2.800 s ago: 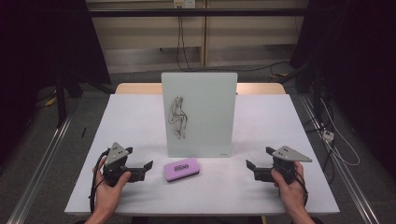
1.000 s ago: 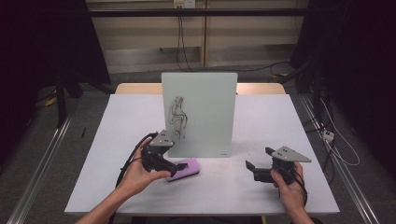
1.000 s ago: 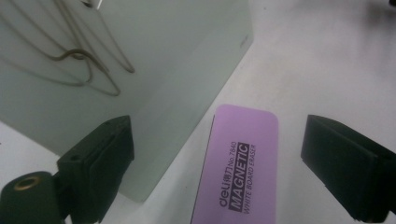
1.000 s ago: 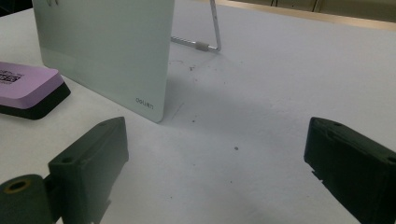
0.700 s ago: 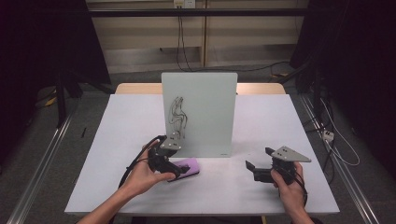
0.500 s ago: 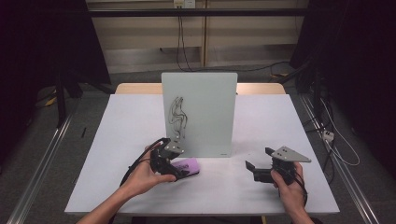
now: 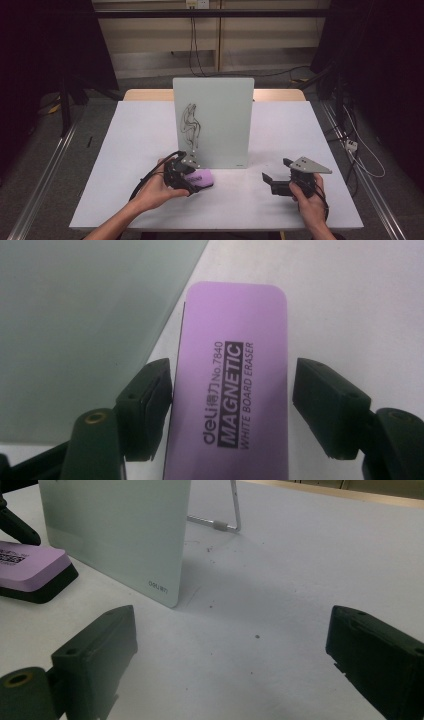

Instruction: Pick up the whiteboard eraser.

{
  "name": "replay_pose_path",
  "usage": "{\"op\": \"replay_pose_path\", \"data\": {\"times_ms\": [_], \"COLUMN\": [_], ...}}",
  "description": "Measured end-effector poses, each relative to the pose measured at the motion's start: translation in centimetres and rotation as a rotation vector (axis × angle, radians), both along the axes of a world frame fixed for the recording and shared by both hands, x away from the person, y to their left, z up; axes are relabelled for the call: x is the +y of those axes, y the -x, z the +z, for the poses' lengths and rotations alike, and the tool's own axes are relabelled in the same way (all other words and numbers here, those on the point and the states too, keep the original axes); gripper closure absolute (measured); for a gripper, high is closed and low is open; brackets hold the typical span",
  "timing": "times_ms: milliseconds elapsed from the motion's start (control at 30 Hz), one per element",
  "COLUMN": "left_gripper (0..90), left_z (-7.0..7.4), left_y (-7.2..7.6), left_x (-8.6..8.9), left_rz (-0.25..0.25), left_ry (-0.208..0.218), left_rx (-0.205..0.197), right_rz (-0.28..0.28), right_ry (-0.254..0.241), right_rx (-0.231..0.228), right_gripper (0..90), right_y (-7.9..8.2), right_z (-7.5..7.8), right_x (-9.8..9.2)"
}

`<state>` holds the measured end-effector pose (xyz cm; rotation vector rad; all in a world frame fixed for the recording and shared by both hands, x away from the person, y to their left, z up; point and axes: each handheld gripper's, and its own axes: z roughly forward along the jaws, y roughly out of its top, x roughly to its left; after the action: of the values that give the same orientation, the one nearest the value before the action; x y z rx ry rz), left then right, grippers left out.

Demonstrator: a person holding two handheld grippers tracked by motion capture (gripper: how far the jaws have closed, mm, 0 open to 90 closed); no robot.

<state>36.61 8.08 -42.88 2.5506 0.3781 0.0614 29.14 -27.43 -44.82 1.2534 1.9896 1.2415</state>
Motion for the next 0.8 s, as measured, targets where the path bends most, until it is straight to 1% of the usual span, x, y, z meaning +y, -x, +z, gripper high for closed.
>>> {"op": "replay_pose_path", "data": {"times_ms": [33,67,267,300,367,400,467,500,533,600,800], "left_gripper": [33.9,34.2,38.2,38.2,38.6,38.5,38.6,38.8,39.2,39.2,40.0], "left_z": [0.04,0.0,-0.09,-0.13,-0.17,-0.19,-0.18,-0.24,-0.32,-0.35,-0.38], "left_y": [-0.01,0.01,-0.11,-0.07,-0.09,-0.08,-0.16,-0.16,-0.13,-0.14,-0.08], "left_x": [-0.03,-0.06,0.02,0.0,-0.01,-0.02,-0.06,-0.2,-0.29,-0.33,-0.28], "left_rz": [-0.01,-0.006,-0.023,-0.017,-0.02,-0.018,-0.016,-0.032,-0.031,-0.033,-0.036], "left_ry": [-0.016,-0.019,-0.031,-0.033,-0.035,-0.036,-0.031,-0.05,-0.053,-0.058,-0.049], "left_rx": [0.0,-0.008,-0.013,-0.025,-0.016,-0.025,-0.011,-0.024,-0.031,-0.029,-0.027], "right_rz": [-0.002,0.001,0.004,0.004,0.006,0.006,0.004,0.007,0.008,0.012,0.012], "right_ry": [-0.002,0.0,-0.005,-0.008,-0.003,-0.003,-0.002,0.002,0.005,0.004,0.005], "right_rx": [0.002,0.001,0.003,0.006,0.005,0.005,0.006,0.004,0.003,0.005,0.004], "right_gripper": [6.4,6.4,6.4,6.4,6.4,6.4,6.4,6.4,6.4,6.4,6.4], "right_y": [-0.01,-0.03,-0.05,-0.05,-0.06,-0.05,-0.04,-0.06,-0.08,-0.08,-0.04], "right_z": [0.0,-0.02,-0.04,-0.05,-0.06,-0.05,-0.04,-0.05,-0.05,-0.05,-0.06], "right_x": [0.04,0.04,0.04,0.04,0.03,0.05,0.13,0.15,0.18,0.21,0.12]}}
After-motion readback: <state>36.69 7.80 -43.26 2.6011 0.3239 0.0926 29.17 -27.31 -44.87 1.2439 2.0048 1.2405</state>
